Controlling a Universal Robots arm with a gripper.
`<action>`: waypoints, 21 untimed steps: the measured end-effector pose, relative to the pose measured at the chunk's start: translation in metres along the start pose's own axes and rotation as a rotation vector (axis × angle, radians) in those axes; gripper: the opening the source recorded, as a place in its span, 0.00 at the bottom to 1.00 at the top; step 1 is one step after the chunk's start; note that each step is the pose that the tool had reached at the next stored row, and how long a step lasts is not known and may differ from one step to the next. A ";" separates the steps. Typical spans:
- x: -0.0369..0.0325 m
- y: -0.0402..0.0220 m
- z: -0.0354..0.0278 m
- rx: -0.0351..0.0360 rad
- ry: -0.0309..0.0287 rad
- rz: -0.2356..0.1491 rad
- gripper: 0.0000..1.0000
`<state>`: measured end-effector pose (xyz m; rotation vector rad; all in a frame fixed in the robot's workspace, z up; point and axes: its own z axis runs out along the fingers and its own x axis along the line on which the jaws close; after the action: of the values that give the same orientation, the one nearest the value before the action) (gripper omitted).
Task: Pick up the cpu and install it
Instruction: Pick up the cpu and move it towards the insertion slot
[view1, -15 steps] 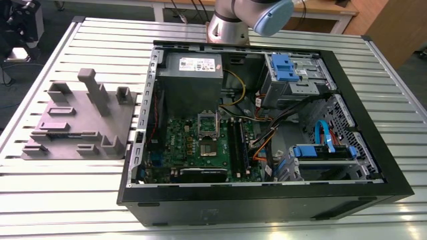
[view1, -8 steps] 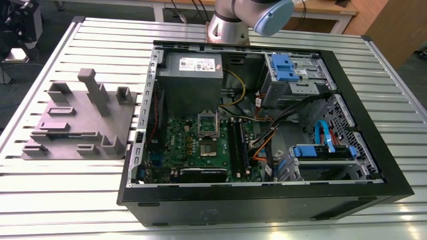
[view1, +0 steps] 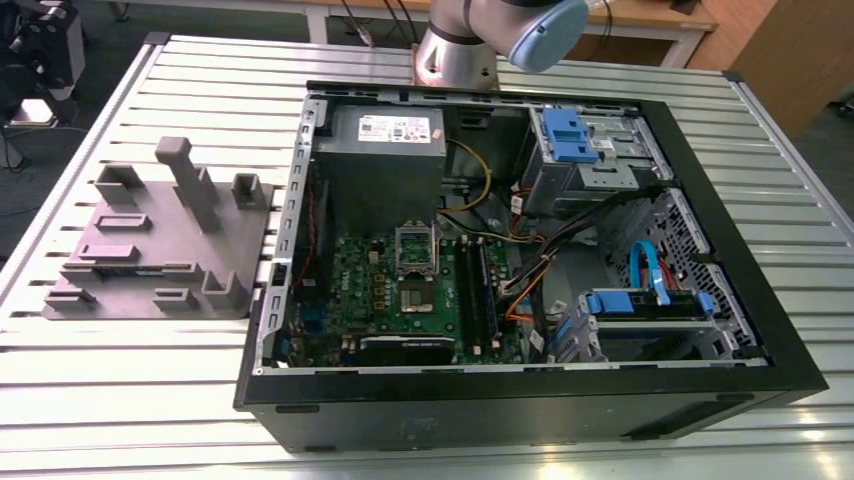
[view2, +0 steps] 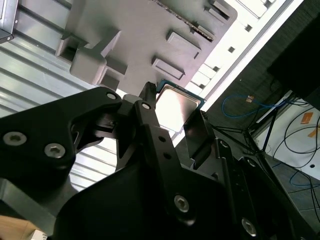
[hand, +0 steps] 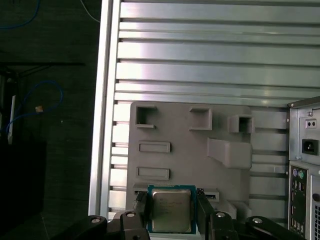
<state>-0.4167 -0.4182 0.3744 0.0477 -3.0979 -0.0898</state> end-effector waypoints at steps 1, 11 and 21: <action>-0.0006 0.0000 0.0000 0.0000 0.0000 0.000 0.47; -0.0077 -0.0002 -0.0003 0.0000 -0.0001 0.000 0.47; -0.0148 -0.0004 -0.0006 0.0000 0.0000 0.000 0.47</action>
<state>-0.4019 -0.4181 0.3744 0.0478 -3.0979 -0.0898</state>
